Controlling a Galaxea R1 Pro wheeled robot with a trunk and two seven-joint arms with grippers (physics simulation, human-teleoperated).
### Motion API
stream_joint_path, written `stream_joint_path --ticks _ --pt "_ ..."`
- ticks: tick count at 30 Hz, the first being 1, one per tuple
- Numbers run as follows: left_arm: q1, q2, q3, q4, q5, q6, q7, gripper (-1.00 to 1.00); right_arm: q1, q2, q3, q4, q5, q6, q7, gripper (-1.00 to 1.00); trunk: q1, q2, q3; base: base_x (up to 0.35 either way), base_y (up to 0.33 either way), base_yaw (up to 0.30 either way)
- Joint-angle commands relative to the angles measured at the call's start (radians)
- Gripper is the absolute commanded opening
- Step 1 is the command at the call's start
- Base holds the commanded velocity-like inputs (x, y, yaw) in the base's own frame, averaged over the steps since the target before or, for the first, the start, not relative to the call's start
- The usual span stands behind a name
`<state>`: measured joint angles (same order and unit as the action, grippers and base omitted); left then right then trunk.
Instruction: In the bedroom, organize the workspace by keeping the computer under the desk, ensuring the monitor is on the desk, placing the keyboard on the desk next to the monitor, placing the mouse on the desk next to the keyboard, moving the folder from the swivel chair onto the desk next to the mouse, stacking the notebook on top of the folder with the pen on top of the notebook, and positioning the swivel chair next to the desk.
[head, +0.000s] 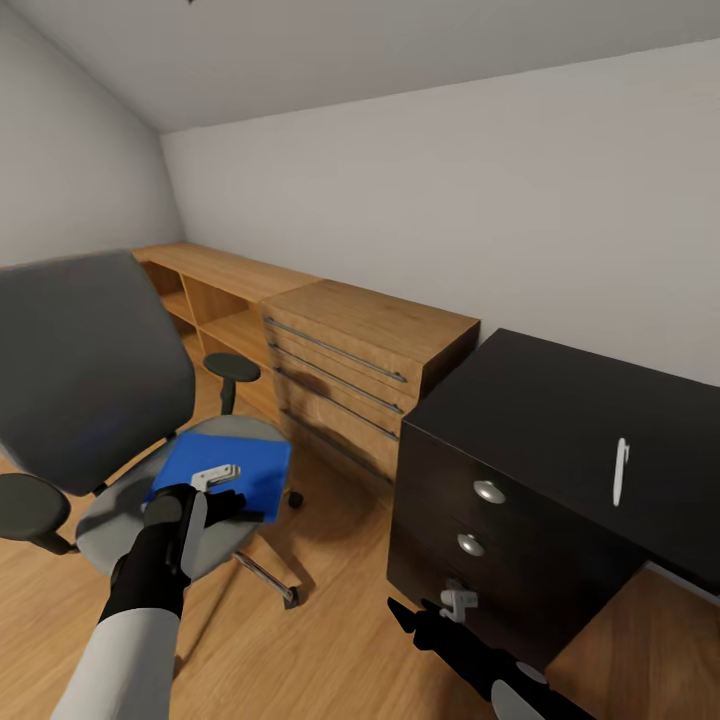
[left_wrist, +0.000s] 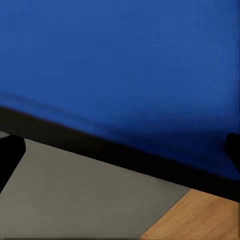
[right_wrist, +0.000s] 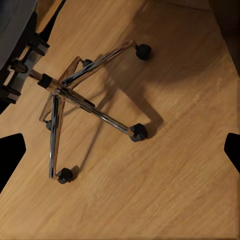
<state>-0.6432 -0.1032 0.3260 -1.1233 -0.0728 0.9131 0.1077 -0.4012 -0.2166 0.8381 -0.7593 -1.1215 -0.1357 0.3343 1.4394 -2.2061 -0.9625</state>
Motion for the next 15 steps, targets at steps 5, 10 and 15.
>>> stream_joint_path --ticks 5,10,15 --pt "0.0 -0.001 0.002 -0.001 -0.007 0.003 -0.003 1.0 -0.002 -0.001 0.008 0.003 -0.011 -0.007 0.001 1.0 0.0 0.0 -0.001 0.0 -0.021 0.0" --pt "0.0 -0.001 0.002 -0.001 -0.007 0.003 -0.003 1.0 -0.001 -0.001 0.008 0.003 -0.011 -0.007 0.002 1.0 0.0 0.0 -0.001 0.0 -0.004 0.0" --pt "-0.001 -0.001 0.002 -0.001 -0.007 0.003 -0.003 1.0 -0.001 -0.001 0.008 0.003 -0.011 -0.007 0.001 1.0 0.0 0.0 -0.001 0.0 0.0 0.0"
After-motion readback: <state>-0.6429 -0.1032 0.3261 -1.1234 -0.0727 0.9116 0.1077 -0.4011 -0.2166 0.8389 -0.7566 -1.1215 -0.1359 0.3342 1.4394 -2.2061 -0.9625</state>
